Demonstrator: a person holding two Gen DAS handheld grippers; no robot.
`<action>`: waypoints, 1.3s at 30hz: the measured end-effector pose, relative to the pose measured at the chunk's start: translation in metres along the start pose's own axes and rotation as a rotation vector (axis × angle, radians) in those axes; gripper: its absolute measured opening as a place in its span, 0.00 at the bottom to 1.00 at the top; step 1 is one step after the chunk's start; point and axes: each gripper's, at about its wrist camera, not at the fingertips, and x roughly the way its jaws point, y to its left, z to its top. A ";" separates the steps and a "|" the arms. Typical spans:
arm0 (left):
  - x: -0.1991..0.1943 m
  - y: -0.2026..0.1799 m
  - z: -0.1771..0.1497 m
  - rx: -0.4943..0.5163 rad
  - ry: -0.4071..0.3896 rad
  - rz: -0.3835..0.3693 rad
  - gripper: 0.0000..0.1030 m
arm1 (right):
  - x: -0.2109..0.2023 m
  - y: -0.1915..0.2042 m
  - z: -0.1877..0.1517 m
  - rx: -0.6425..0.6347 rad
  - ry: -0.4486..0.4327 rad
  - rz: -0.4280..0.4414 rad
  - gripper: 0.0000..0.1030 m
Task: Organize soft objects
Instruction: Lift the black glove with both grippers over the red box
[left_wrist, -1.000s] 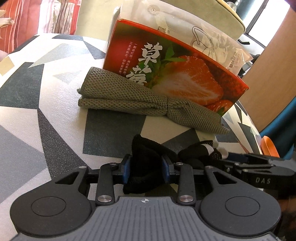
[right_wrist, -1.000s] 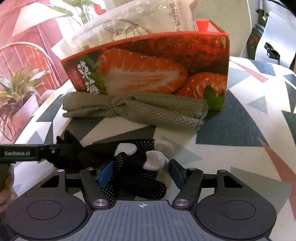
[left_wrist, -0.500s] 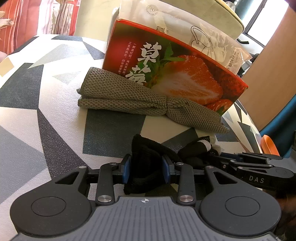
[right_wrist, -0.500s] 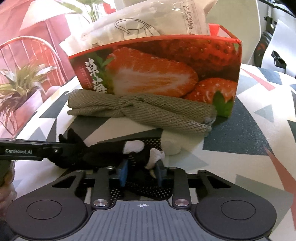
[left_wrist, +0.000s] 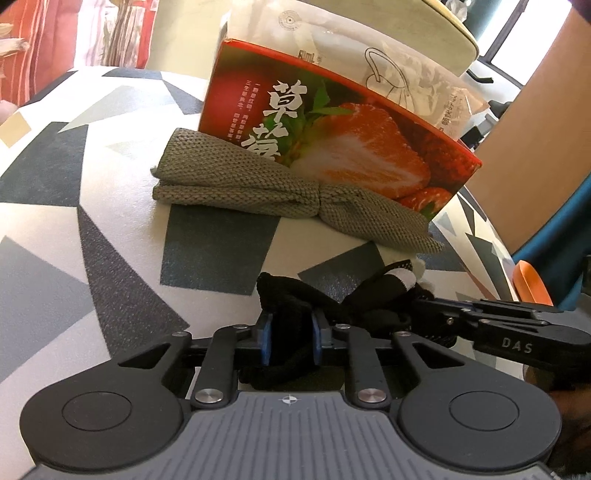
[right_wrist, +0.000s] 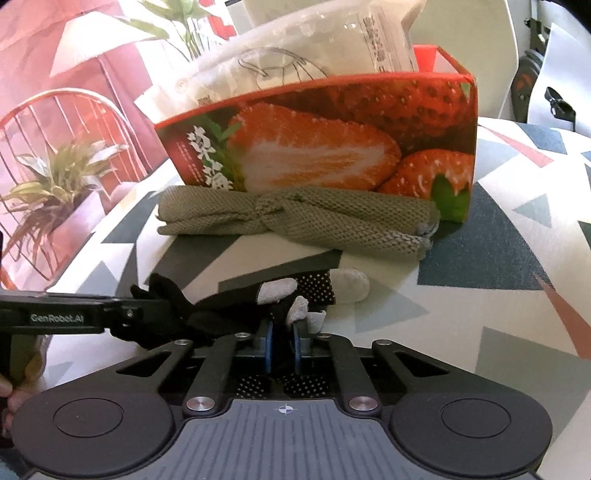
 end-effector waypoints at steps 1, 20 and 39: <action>-0.002 0.000 -0.001 -0.001 -0.003 0.001 0.21 | -0.002 0.001 0.000 -0.001 -0.005 0.005 0.09; -0.064 -0.033 0.020 0.060 -0.102 0.017 0.21 | -0.064 0.021 0.007 -0.027 -0.152 0.040 0.09; -0.096 -0.087 0.212 0.202 -0.404 -0.018 0.20 | -0.118 0.025 0.184 -0.130 -0.487 0.027 0.08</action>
